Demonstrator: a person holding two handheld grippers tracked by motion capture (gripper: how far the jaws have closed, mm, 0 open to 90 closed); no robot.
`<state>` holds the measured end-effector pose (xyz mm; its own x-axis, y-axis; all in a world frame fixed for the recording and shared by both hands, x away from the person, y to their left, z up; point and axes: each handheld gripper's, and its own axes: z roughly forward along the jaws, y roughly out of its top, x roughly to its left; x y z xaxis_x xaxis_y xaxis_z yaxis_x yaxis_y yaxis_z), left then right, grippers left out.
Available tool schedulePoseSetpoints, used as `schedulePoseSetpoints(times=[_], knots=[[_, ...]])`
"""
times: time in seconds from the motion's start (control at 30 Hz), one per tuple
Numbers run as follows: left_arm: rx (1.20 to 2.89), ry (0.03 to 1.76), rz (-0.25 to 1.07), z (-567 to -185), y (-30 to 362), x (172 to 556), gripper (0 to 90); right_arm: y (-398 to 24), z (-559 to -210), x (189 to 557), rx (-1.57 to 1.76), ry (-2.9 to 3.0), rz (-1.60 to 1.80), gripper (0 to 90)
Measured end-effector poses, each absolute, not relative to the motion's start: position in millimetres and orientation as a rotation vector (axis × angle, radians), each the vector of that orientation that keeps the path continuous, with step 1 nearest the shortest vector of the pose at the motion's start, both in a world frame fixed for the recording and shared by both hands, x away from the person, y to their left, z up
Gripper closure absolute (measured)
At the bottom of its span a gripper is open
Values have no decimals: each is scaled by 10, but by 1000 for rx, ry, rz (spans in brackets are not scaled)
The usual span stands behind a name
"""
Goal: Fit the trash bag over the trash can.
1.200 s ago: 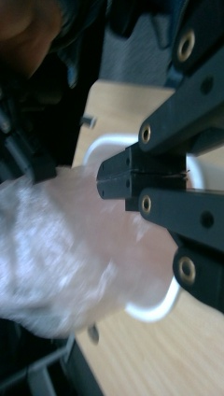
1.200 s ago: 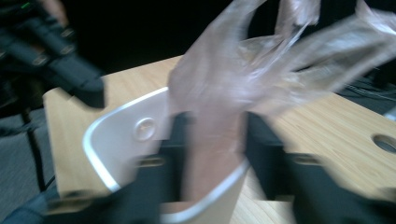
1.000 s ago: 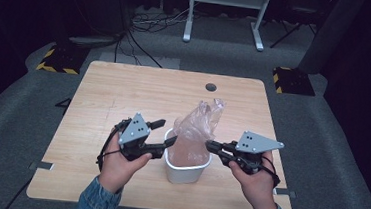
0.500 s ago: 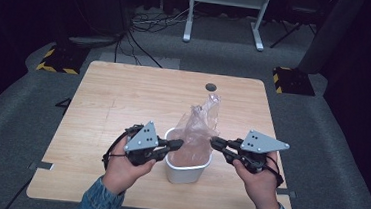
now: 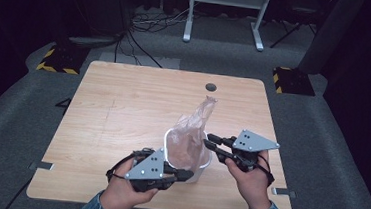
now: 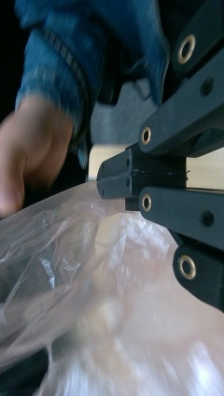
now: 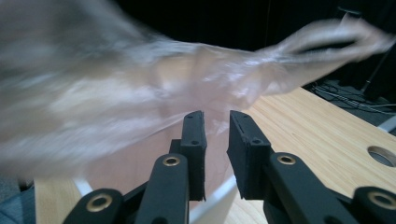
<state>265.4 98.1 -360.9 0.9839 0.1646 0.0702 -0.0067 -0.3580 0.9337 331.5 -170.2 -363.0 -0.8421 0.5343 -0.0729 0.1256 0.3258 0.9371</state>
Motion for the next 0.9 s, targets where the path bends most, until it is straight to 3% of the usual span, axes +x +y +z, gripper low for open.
schedulePoseSetpoints(times=[0.1,0.27,0.57,0.67,0.73,0.83,0.9], knots=[[1953,79,178,-3619,952,2641,900,-1666,-3649,3317,581,2248,1533,707],[1905,213,216,-3640,1073,2764,900,-1766,-3606,3325,662,2185,1623,532],[1957,266,275,-3687,1060,2800,900,-1848,-3332,3164,490,2149,1679,380],[1989,261,249,-3703,1026,2806,900,-1758,-3296,3097,384,2179,1663,368],[2003,257,248,-3677,1021,2808,891,-1679,-3352,3110,350,2248,1602,416],[1887,311,243,-3522,1147,2833,658,-1613,-3471,3135,336,2324,1576,439],[1811,365,238,-3440,1276,2878,645,-1606,-3518,3135,339,2342,1579,458]])
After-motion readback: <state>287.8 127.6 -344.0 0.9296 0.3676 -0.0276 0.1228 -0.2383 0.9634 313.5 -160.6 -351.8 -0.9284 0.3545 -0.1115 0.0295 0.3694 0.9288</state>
